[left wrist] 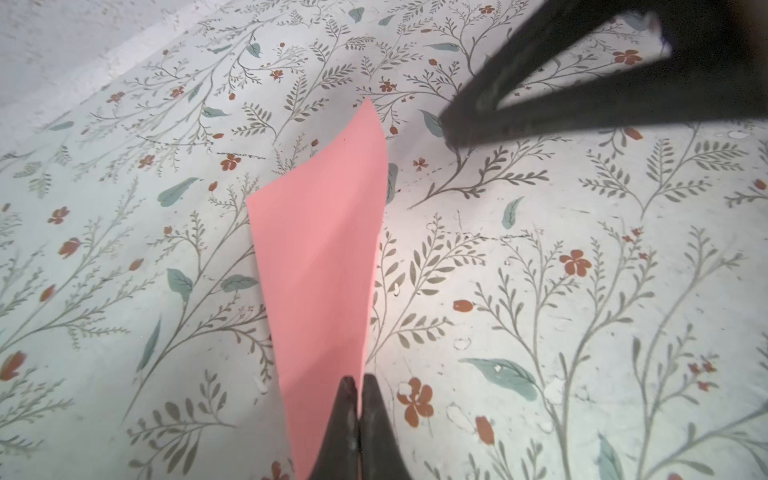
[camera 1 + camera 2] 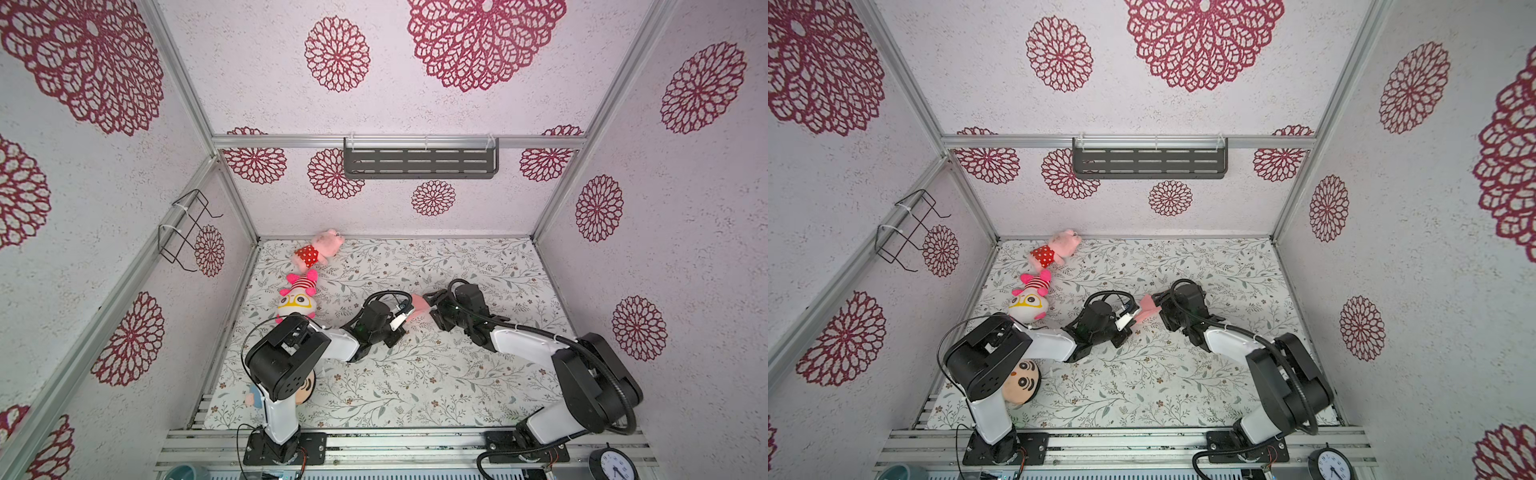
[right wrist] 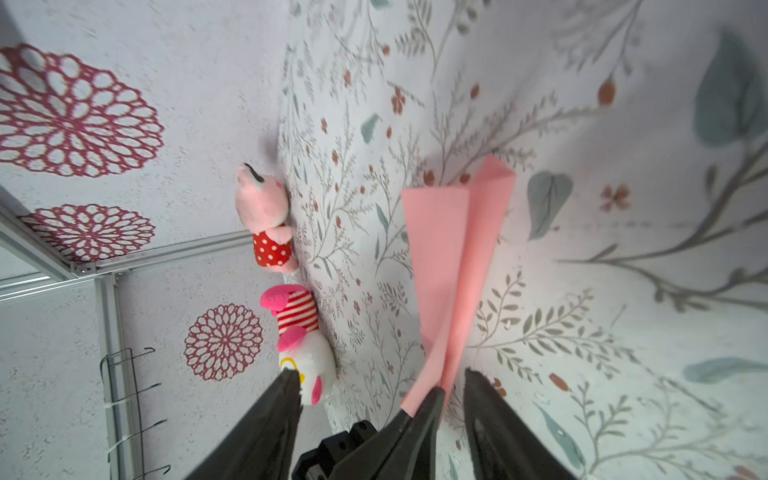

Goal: Fold a paper plane with a square sheet of paper (pick it up from the middle)

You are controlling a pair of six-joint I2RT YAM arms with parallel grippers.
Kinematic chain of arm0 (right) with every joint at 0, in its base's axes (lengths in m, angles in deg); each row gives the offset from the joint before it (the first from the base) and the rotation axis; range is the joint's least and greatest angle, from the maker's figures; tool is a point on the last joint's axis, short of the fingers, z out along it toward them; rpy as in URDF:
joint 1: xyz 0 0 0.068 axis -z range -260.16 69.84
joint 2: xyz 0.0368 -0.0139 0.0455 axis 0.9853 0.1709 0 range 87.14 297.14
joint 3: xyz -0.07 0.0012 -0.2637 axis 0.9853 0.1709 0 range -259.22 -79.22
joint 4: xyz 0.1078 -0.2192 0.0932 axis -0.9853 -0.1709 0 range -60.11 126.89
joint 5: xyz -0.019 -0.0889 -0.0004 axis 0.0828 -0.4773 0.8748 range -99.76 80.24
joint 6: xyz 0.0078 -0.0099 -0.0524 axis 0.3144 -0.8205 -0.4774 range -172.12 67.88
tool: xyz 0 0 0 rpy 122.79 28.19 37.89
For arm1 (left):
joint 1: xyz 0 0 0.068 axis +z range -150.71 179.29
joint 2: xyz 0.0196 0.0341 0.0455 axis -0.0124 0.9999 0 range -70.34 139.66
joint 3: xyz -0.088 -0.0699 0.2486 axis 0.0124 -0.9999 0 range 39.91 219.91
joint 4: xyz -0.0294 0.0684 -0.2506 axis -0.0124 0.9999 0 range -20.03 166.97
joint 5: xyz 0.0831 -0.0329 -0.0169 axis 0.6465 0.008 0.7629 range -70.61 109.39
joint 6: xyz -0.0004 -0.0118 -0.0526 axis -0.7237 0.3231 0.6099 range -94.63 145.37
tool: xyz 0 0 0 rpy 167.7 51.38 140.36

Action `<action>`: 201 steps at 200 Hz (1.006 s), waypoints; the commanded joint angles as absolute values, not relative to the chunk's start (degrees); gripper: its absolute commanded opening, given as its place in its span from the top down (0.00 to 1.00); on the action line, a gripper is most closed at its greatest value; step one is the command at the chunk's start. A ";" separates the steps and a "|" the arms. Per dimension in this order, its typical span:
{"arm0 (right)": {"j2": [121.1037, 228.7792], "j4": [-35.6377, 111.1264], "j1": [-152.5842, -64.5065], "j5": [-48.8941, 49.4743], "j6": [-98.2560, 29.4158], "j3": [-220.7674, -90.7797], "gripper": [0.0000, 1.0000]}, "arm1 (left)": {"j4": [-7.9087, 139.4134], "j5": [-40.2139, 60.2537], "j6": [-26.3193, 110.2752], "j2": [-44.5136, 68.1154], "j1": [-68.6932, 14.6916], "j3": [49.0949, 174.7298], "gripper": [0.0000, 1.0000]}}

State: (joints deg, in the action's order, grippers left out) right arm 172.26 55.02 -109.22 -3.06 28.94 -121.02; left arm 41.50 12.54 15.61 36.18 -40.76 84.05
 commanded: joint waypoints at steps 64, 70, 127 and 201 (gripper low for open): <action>165.01 56.72 -108.11 -7.08 6.01 -115.05 0.34 | 50.62 -1.16 33.31 36.65 -36.63 90.10 1.00; 165.11 58.98 -108.17 -6.20 4.66 -114.17 0.34 | 51.17 -2.06 34.57 36.75 -36.35 90.63 1.00; 172.06 75.33 -108.12 6.25 -3.02 -112.89 0.40 | 57.00 -11.10 45.34 38.96 -33.86 95.65 1.00; 181.50 87.48 -108.11 14.02 -1.66 -113.52 0.47 | 61.86 -13.95 50.14 41.63 -33.35 99.29 1.00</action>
State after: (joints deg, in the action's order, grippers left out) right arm 180.00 80.60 -108.32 10.16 -0.70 -112.32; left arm 59.32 -11.98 47.98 40.46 -33.79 97.65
